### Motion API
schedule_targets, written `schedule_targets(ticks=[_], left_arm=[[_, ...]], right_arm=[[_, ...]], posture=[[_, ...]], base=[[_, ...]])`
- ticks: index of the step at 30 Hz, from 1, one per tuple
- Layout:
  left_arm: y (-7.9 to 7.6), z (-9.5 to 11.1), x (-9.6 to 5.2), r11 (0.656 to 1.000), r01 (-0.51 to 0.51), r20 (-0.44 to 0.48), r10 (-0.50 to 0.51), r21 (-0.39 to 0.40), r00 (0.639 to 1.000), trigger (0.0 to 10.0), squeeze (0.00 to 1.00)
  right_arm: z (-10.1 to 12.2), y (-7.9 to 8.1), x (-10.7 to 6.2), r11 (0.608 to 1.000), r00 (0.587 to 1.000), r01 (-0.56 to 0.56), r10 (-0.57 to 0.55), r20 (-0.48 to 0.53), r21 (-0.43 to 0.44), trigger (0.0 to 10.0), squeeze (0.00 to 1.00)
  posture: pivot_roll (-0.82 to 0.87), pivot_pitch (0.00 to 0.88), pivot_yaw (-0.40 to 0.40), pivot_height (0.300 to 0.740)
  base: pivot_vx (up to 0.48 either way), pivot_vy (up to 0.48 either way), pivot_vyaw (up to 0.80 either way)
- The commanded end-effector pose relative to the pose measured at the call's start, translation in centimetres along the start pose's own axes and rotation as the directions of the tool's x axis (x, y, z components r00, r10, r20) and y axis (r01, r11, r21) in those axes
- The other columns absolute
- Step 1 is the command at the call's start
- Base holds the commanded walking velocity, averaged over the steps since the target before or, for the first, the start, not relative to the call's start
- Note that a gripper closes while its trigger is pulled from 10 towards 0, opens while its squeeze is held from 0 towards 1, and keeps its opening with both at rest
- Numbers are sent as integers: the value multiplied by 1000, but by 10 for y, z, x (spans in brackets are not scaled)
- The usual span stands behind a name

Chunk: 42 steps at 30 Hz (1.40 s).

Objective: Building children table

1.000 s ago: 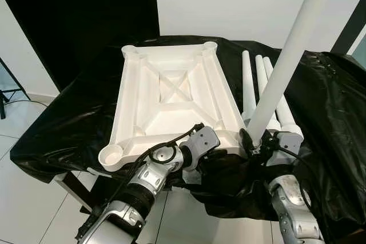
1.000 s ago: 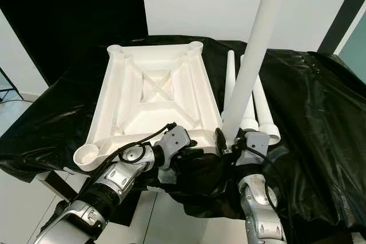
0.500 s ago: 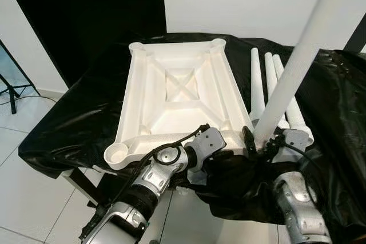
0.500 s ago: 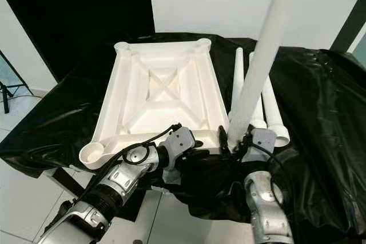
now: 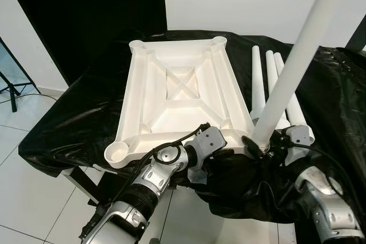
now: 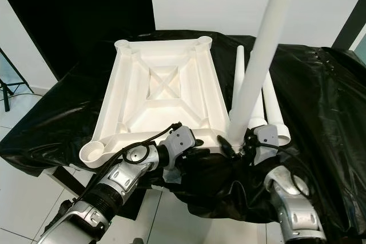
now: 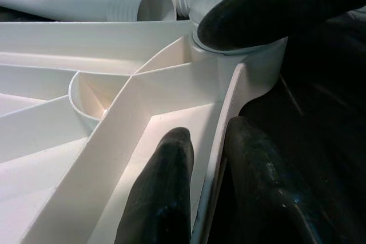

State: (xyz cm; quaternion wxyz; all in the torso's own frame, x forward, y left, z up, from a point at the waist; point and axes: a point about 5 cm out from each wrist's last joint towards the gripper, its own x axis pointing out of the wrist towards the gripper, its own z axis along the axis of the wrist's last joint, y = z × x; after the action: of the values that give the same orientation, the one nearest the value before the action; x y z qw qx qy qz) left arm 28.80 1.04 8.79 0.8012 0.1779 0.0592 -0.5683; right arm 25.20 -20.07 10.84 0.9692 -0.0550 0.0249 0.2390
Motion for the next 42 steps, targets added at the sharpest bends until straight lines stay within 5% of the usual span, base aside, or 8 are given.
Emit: schedule_targets(ticks=[1,10,18,33,34,37,39,42], left_arm=[[-17,-26,-1,993,99,-105,-105,-60,989,10000,0],[-16,-26,0,994,94,-106,-100,-59,989,10000,0],[-14,-28,-2,995,79,-111,-86,-62,990,10000,0],[-14,-26,1,995,90,-106,-95,-53,990,10000,0],[-14,-27,0,995,90,-108,-95,-53,990,10000,0],[-15,-28,-1,994,89,-111,-95,-55,989,10000,0],[-15,-29,-1,994,91,-112,-96,-55,989,10000,0],[-15,-29,-1,994,92,-112,-98,-54,989,10000,0]], right_arm=[[2,10,2,995,995,-101,101,-10,4,0,0],[-9,31,4,969,976,-208,216,-44,131,0,0],[-7,16,-9,923,926,331,-357,120,196,0,0],[-1,13,-3,854,842,517,-519,146,54,0,0],[-2,13,-1,857,846,513,-514,141,44,9373,0],[-1,17,4,877,866,480,-479,143,25,10000,0],[2,18,5,884,870,467,-466,163,34,10000,1000],[6,16,4,892,876,449,-449,175,43,10000,1000]], posture=[[184,0,-6,740],[197,0,-12,740],[206,0,-16,740],[198,0,-10,740],[198,0,-10,740],[199,0,-9,740],[200,0,-6,740],[198,0,-4,740]], base=[[0,0,0],[0,0,0],[0,0,0],[0,0,0],[0,0,0],[0,0,0],[0,0,0],[0,0,0]])
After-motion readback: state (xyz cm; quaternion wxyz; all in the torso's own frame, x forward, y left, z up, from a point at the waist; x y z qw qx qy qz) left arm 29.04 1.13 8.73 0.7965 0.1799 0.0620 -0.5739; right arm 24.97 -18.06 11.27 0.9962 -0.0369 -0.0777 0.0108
